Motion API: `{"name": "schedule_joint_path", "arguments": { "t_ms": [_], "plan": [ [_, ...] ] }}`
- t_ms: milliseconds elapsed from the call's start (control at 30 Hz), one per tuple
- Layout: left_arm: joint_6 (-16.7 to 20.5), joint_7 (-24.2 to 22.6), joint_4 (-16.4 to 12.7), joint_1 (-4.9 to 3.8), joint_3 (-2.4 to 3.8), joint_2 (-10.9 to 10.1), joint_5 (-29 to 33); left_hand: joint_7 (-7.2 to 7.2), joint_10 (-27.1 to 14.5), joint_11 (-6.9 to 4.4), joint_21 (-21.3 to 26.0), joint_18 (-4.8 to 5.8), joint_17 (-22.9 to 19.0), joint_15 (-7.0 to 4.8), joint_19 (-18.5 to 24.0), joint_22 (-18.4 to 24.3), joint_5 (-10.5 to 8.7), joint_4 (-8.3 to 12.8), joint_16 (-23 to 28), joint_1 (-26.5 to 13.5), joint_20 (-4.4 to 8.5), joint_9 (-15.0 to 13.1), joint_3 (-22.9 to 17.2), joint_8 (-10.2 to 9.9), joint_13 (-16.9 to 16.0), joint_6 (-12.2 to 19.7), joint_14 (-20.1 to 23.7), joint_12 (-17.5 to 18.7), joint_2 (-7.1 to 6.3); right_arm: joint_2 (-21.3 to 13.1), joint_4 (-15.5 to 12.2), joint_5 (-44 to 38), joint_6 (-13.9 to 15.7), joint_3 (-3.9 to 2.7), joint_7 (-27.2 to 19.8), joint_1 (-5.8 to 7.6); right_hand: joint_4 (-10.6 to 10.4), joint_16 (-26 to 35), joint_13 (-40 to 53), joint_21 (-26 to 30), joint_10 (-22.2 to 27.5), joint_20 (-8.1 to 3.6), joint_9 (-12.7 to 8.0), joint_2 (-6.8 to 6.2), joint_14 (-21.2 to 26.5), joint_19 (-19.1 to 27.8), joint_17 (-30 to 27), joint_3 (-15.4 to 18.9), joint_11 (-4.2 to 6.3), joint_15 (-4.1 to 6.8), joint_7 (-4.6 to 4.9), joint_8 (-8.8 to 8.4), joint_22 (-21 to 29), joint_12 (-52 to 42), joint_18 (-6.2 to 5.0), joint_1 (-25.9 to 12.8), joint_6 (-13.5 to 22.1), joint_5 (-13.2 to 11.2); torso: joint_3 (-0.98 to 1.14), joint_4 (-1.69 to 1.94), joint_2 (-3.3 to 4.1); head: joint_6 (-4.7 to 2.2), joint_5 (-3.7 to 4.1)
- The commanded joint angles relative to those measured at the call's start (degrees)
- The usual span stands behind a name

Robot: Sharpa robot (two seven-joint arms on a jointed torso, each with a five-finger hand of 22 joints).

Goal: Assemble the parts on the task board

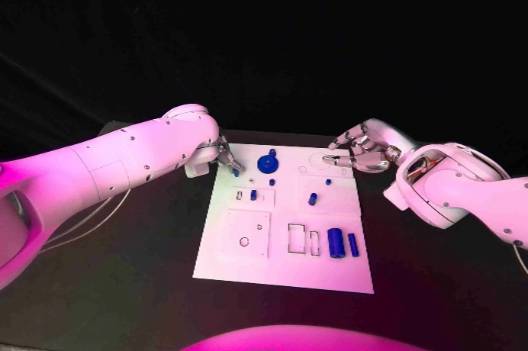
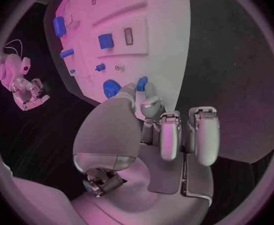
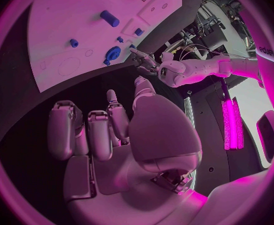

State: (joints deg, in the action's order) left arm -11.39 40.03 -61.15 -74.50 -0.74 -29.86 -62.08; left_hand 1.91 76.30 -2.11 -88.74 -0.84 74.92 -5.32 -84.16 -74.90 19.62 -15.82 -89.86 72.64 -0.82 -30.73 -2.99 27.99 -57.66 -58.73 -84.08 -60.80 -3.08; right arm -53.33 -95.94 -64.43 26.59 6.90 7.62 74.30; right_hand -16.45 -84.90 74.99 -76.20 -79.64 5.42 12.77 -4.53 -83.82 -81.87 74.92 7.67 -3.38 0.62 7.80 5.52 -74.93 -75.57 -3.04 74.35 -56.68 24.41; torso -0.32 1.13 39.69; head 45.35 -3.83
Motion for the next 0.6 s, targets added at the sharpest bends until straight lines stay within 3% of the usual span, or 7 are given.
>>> {"name": "schedule_joint_path", "arguments": {
  "t_ms": [33, 133, 167, 200, 233, 367, 600],
  "plan": [
    [-0.2, -0.2, 0.0, 0.01, 0.02, 0.2, 0.9, 0.03, -0.6, 0.08, 0.2, 0.17, 15.1, 0.18, -4.1, -12.6, 0.1, 0.2, -0.1, 2.0, -0.32, 0.3, -1.1, -0.4, 0.3, 0.6, -5.9, 0.5, 0.79, 0.1, 0.0, -0.4, -0.3, 0.0, -0.4, -0.04, 0.0, 0.2, 0.9, 0.3, 0.1, -0.2, 0.1, 0.19, -3.8, 0.3, 4.9, 0.3, 0.35, 0.41, -0.06, 0.4, -6.2, 0.0, -0.46, -0.4, -0.3, 0.3, -0.01, 0.02, 0.0, 0.06, 0.01],
    [0.0, -0.5, -0.1, 0.01, 0.02, 0.2, 1.5, 0.03, -0.9, 0.01, 0.3, 0.13, 15.1, 0.07, -4.0, -12.4, 0.29, 1.4, -0.1, 5.8, -0.28, 0.7, -4.0, -0.7, 0.7, 1.1, -5.9, 0.9, 2.25, 0.1, 0.0, -0.4, -0.3, 0.0, -0.3, -0.04, 0.0, 0.3, 0.9, 0.3, 0.0, -0.21, 0.1, 0.29, -3.8, 0.3, 4.9, 0.4, 0.36, 0.42, -0.07, 0.42, -6.2, 0.0, -0.45, -0.3, -0.3, 0.4, -0.03, 0.01, -0.01, 0.07, 0.0],
    [0.1, -0.7, -0.1, 0.01, 0.02, 0.1, 2.1, 0.09, -1.2, 0.04, 0.3, 0.1, 15.1, 0.04, -3.9, -12.3, 0.52, 2.5, -0.1, 8.4, -0.25, 0.8, -6.7, -0.9, 1.0, 1.5, -5.9, 1.2, 2.89, 0.1, 0.1, -0.4, -0.3, 0.0, -0.3, -0.04, 0.0, 0.3, 0.9, 0.3, 0.0, -0.21, 0.1, 0.34, -3.8, 0.3, 4.9, 0.4, 0.36, 0.43, -0.08, 0.43, -6.2, 0.0, -0.46, -0.2, -0.3, 0.6, -0.02, 0.03, -0.02, 0.07, 0.01],
    [0.1, -0.7, -0.1, 0.01, 0.02, 0.1, 2.1, 0.16, -1.2, 0.08, 0.3, 0.1, 15.1, 0.07, -3.9, -12.3, 0.51, 2.6, -0.1, 8.7, -0.25, 0.8, -7.1, -0.9, 1.1, 1.6, -5.9, 1.3, 2.89, 0.1, 0.1, -0.4, -0.3, 0.0, -0.3, -0.04, 0.0, 0.3, 0.9, 0.3, 0.0, -0.21, 0.1, 0.34, -3.8, 0.3, 4.9, 0.4, 0.36, 0.43, -0.08, 0.43, -6.2, 0.0, -0.46, -0.2, -0.3, 0.6, -0.02, 0.03, -0.02, 0.07, 0.01],
    [0.2, -0.8, -0.2, 0.01, 0.02, 0.0, 2.7, 0.95, -1.3, 0.46, 0.4, 0.09, 15.1, 0.45, -3.9, -12.3, 0.28, 2.8, -0.1, 9.7, -0.29, 0.9, -10.8, -0.7, 1.4, 1.8, -5.9, 1.6, 2.2, 0.1, 0.1, -0.4, -0.3, 0.0, -0.3, -0.04, 0.0, 0.3, 0.9, 0.3, 0.0, -0.21, 0.1, 0.34, -3.8, 0.3, 4.9, 0.4, 0.36, 0.43, -0.08, 0.43, -6.2, 0.0, -0.46, -0.2, -0.3, 0.6, -0.02, 0.04, -0.03, 0.07, 0.02],
    [0.6, -0.9, -0.9, 0.01, 0.02, -0.5, 4.3, 0.76, -1.0, 0.58, 0.4, 0.07, 15.1, 0.7, -3.8, -12.3, 0.23, 2.7, -0.1, 9.4, -0.53, 0.7, -15.4, -0.1, 1.7, 1.9, -5.9, 1.5, 0.77, 0.1, 0.1, -0.4, -0.4, 0.0, -0.3, -0.04, 0.1, 0.3, 0.9, 0.3, 0.0, -0.22, 0.1, 0.38, -3.8, 0.3, 4.8, 0.4, 0.37, 0.43, -0.08, 0.43, -6.2, 0.0, -0.46, -0.2, -0.3, 0.7, -0.04, 0.06, -0.05, 0.04, 0.04],
    [1.9, -0.9, -4.3, -0.02, 0.07, -2.9, 7.3, 0.72, -0.8, 0.61, 0.4, 0.07, 15.1, 0.72, -3.8, -12.3, 0.04, 2.9, -0.1, 8.1, -0.63, 0.3, -19.5, 0.8, 1.9, 2.1, -5.9, 1.4, -0.99, 0.0, 0.3, -0.4, -0.4, 0.0, -0.2, -0.04, 0.1, 0.3, 0.9, 0.3, 0.0, -0.22, 0.1, 0.38, -3.8, 0.3, 4.8, 0.4, 0.37, 0.43, -0.08, 0.43, -6.2, 0.0, -0.46, -0.2, -0.3, 0.7, 0.01, 0.11, -0.16, 0.0, -0.1]
  ]
}}
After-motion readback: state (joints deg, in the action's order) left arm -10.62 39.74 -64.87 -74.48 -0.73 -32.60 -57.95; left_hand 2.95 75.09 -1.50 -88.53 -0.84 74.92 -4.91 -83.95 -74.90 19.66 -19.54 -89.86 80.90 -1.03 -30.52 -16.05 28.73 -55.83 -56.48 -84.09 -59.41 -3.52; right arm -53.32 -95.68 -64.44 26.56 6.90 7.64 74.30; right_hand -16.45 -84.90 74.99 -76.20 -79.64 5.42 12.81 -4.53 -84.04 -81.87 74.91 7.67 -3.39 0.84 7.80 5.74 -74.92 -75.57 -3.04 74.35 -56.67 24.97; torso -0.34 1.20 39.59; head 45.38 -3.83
